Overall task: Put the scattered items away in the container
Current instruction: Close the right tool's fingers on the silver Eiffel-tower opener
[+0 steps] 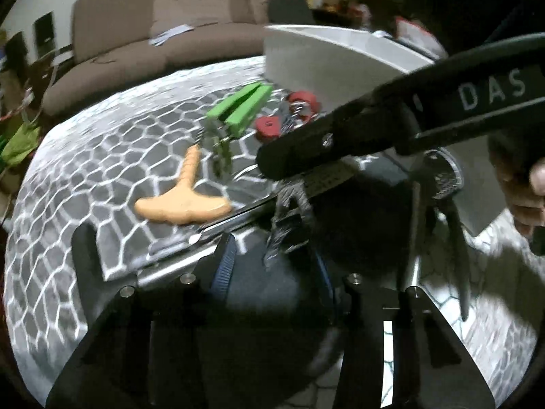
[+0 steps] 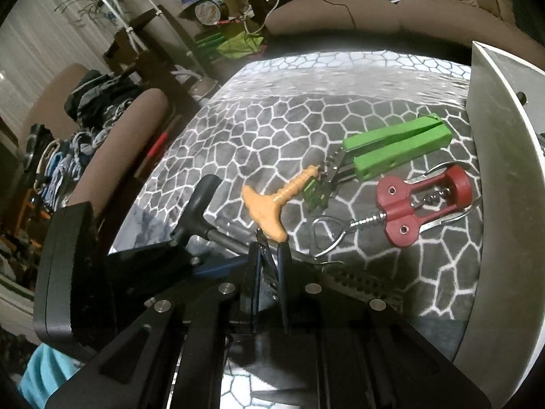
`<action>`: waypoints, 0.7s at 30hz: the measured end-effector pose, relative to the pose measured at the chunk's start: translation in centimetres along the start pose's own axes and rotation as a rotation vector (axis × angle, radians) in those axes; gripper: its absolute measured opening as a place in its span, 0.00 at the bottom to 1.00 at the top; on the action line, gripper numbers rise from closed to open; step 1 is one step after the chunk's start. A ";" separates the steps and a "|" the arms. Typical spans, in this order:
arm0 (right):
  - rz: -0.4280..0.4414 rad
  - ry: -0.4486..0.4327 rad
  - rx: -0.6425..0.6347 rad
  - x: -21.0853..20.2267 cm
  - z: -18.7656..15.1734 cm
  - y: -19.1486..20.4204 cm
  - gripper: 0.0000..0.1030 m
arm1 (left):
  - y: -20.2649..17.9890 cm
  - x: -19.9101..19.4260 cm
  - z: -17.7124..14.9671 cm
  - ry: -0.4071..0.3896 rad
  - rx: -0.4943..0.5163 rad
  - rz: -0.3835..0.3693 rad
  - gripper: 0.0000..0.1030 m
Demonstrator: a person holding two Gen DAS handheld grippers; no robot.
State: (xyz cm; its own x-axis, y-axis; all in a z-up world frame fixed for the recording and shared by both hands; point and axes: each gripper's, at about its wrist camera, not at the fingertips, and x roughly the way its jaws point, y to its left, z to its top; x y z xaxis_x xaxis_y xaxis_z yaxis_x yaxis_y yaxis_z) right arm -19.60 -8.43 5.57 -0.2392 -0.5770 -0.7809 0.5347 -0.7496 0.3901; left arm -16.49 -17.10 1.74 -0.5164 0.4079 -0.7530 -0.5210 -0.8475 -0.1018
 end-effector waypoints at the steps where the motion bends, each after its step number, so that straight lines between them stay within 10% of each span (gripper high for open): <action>1: 0.006 0.001 0.003 0.0 0.0 -0.1 0.08 | 0.2 0.0 0.2 -0.006 -0.008 -0.020 0.40; 7: 0.029 -0.001 0.026 -0.1 0.0 -0.7 0.08 | -1.0 0.9 0.9 -0.004 0.022 -0.086 0.40; 12: 0.006 -0.002 0.037 0.0 -0.2 -1.4 0.09 | -0.5 1.3 0.5 0.019 -0.013 -0.162 0.07; 21: 0.015 -0.009 0.055 -0.3 -0.3 -1.4 0.09 | -0.4 0.5 -0.2 0.008 -0.053 -0.170 0.05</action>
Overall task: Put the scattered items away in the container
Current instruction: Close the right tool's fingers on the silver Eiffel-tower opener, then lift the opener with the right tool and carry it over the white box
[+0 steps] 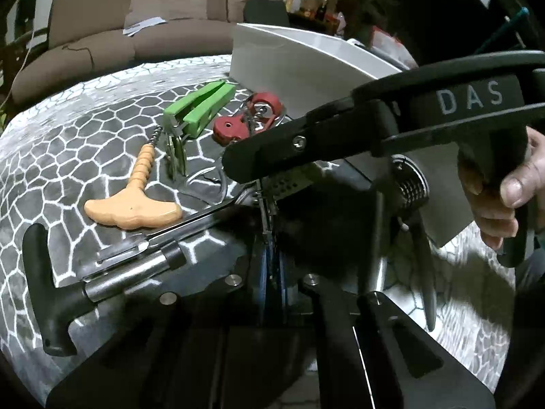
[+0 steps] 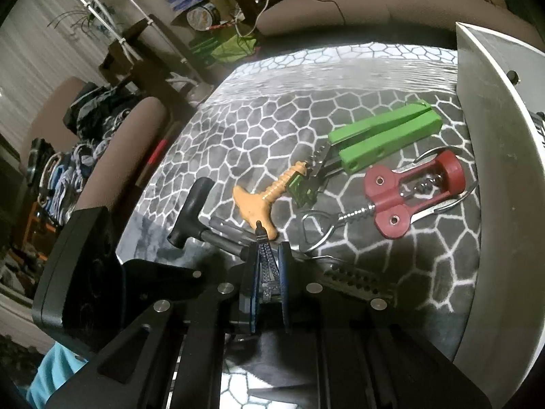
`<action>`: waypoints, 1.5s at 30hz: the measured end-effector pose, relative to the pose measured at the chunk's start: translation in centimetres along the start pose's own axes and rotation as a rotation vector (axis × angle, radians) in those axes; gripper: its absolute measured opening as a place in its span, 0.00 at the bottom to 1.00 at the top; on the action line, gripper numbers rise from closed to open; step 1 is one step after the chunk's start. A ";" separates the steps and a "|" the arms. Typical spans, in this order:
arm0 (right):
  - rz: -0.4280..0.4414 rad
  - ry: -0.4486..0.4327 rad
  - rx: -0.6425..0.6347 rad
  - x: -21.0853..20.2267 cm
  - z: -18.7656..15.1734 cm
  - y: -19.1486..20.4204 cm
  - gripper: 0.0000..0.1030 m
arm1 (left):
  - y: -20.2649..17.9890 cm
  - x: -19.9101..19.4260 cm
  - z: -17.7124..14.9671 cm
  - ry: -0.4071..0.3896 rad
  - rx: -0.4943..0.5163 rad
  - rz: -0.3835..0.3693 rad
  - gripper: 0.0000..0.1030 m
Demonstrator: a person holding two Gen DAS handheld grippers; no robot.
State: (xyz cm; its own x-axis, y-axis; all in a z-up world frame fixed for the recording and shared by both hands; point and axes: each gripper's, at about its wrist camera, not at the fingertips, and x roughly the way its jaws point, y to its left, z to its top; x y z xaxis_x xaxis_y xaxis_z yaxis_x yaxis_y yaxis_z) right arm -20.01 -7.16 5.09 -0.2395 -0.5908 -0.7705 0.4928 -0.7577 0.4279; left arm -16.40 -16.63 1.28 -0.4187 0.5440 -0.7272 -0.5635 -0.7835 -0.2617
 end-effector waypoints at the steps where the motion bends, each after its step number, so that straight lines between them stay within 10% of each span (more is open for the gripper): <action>1: 0.000 0.000 -0.001 -0.1 0.0 0.0 0.09 | -0.1 -0.1 0.0 0.003 -0.003 0.001 0.05; 14: 0.052 -0.085 0.020 -7.6 -1.3 1.0 0.09 | -5.9 -4.0 2.3 0.041 -0.082 0.126 0.04; 30: 0.025 -0.290 0.186 -28.2 -7.3 -8.9 0.32 | -17.5 -5.8 8.8 -0.019 -0.232 -0.159 0.04; 45: 0.033 -0.238 0.270 -26.0 -2.6 -18.0 0.39 | -21.2 3.3 16.9 0.032 -0.225 -0.185 0.04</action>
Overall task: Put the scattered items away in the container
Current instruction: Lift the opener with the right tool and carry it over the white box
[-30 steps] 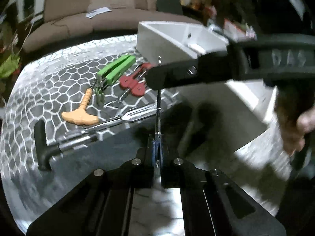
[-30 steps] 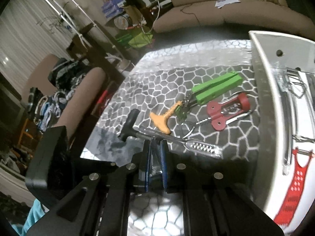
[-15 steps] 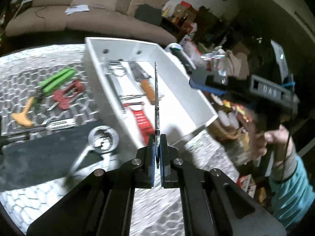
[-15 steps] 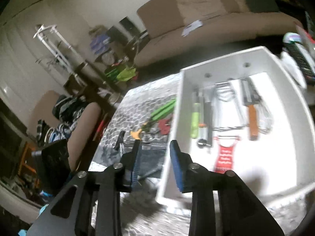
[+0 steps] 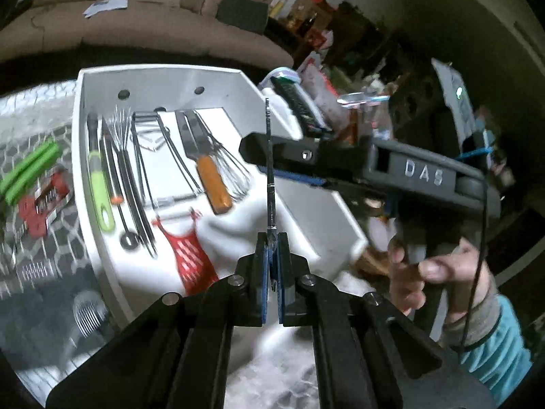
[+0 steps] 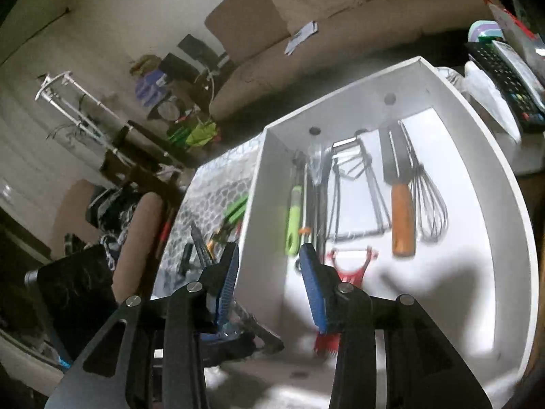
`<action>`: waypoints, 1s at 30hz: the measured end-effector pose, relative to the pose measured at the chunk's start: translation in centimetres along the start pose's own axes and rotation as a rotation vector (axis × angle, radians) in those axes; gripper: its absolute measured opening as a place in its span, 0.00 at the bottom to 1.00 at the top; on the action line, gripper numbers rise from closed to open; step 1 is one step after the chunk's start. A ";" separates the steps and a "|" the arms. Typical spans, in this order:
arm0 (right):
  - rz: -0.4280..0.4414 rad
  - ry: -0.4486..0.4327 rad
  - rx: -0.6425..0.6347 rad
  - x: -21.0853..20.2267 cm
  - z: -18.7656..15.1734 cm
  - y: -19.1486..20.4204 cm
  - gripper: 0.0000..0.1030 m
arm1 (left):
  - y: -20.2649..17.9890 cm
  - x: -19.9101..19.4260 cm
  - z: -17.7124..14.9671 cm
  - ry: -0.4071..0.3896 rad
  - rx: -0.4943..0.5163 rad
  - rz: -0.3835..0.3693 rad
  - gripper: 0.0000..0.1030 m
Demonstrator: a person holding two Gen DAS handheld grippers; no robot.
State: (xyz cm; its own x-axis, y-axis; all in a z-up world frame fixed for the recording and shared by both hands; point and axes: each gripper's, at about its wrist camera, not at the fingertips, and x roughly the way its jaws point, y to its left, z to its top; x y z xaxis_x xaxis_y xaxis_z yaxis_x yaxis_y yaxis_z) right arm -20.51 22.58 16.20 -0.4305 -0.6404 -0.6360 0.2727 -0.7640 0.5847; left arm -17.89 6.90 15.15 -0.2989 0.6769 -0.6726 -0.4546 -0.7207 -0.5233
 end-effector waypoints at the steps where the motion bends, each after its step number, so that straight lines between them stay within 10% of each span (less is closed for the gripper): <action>1: -0.006 -0.012 -0.002 0.3 0.9 -0.6 0.42 | 0.6 0.8 1.1 0.012 0.006 0.021 0.04; 18: -0.085 0.056 0.053 9.8 5.5 -8.2 0.48 | 9.6 13.9 7.4 0.220 -0.141 0.224 0.03; 30: -0.043 0.063 0.119 8.4 4.6 -9.4 0.48 | 9.0 12.2 7.5 0.151 -0.234 0.202 0.03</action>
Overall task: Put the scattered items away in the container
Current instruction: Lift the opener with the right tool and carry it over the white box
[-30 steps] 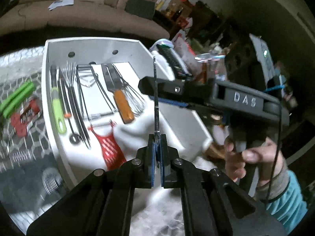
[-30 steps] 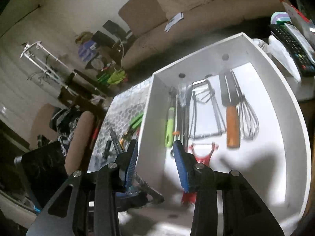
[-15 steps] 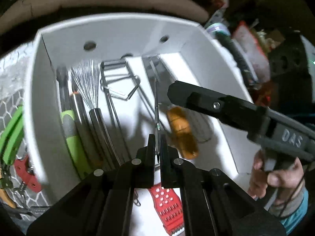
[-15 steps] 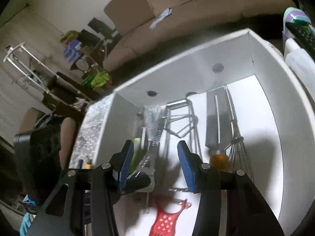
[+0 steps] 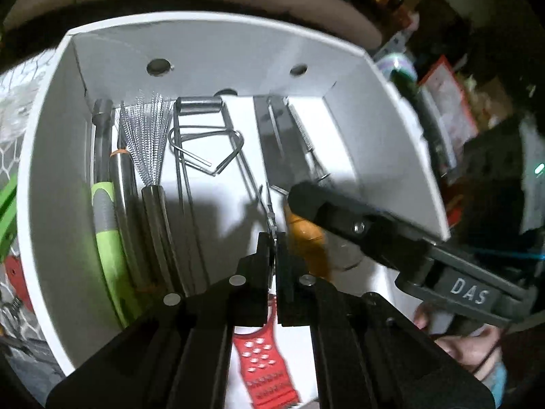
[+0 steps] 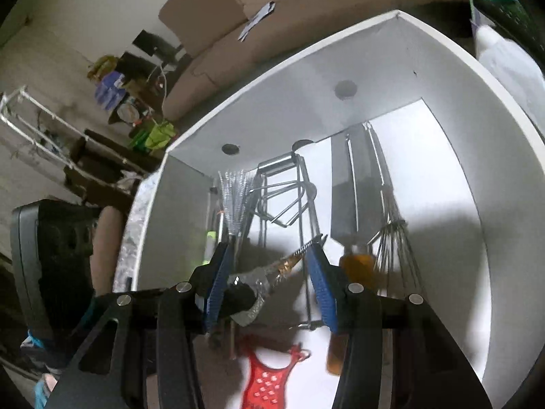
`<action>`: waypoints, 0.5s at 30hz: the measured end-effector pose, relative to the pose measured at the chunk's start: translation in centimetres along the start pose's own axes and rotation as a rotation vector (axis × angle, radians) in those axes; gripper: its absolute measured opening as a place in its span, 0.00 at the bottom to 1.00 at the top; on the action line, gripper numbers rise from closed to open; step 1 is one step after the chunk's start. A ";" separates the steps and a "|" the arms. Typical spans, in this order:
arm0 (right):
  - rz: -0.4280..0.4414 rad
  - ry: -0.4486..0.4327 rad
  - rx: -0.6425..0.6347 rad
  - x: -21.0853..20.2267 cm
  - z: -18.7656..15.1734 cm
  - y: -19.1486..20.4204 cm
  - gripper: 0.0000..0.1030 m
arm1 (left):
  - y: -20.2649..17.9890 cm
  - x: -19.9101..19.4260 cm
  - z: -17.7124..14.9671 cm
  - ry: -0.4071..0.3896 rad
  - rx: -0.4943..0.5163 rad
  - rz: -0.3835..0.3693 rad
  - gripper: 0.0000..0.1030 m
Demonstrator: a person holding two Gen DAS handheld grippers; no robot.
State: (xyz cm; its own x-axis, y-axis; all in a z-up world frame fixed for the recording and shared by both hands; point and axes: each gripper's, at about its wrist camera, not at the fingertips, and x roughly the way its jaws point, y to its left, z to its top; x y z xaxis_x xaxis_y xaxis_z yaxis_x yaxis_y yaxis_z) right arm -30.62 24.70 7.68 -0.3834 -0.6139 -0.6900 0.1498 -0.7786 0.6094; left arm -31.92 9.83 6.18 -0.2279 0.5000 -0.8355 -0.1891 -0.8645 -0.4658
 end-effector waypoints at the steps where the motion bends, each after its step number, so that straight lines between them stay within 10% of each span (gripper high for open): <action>1: 0.016 -0.005 0.013 -0.3 -0.2 0.0 0.48 | 0.3 -0.5 -0.2 -0.015 -0.026 -0.023 0.03; 15: 0.281 -0.019 0.327 0.3 -0.8 -1.6 0.42 | 5.9 -4.2 -2.5 -0.185 -0.392 -0.375 0.03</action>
State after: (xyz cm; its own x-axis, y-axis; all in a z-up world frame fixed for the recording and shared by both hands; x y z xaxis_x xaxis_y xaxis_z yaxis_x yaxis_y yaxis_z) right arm -30.26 25.65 6.27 -0.3858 -0.7912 -0.4746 -0.0447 -0.4978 0.8661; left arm -29.72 2.50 6.21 -0.3836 0.7466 -0.5435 0.0711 -0.5629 -0.8235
